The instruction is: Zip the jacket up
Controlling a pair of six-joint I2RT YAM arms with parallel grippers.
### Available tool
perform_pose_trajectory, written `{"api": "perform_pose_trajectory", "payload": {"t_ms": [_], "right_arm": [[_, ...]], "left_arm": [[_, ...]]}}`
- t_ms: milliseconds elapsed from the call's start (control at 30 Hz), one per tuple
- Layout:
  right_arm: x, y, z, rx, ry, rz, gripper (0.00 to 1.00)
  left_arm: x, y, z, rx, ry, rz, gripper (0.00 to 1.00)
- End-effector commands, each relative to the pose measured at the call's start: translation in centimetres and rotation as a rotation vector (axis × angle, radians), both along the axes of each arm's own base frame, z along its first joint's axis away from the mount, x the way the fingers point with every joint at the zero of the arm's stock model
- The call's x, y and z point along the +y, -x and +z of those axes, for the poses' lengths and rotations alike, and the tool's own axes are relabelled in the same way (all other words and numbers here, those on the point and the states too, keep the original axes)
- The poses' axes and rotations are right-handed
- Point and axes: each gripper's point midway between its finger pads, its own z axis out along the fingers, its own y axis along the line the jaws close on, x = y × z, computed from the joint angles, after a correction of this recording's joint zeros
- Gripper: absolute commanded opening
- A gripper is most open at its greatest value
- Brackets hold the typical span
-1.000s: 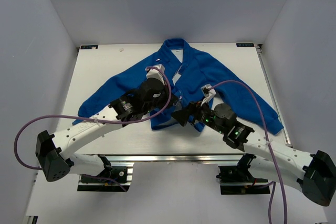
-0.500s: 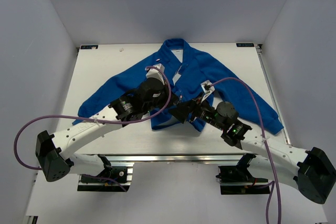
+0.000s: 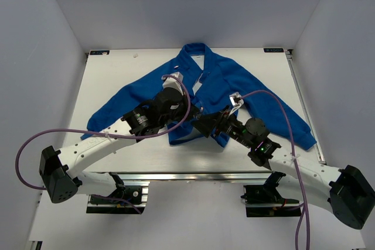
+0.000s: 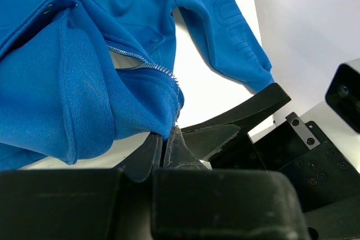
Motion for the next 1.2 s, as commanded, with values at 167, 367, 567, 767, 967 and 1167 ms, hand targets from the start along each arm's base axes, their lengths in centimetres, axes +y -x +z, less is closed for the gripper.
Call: {"api": "perform_pose_trajectory", "payload": {"t_ms": [167,367,567,767,967,1167], "right_arm": [[-0.4,-1.2,2.6,-0.059,-0.094,-0.054,0.76],[-0.6,-1.8,2.1,-0.041,-0.083,-0.084,0.66],[-0.8,-1.6,2.0,-0.037,-0.119,-0.083,0.54],[-0.9,-2.4,1.2,0.008,-0.064,-0.121,0.47],[-0.7,-2.4,0.6,0.046,-0.056,-0.119,0.35],[-1.3,-2.8,0.9,0.050,-0.053,-0.161,0.20]], "left_arm": [[-0.4,1.0,3.0,-0.036,0.105,-0.038,0.00],[-0.6,1.1,3.0,-0.030,0.116,-0.045,0.00],[-0.7,1.1,2.8,-0.025,0.120,-0.044,0.00],[-0.7,1.1,2.9,-0.026,0.122,-0.047,0.00],[-1.0,1.3,2.7,-0.024,0.124,-0.061,0.00],[-0.7,1.3,2.6,-0.026,0.117,-0.060,0.00]]}}
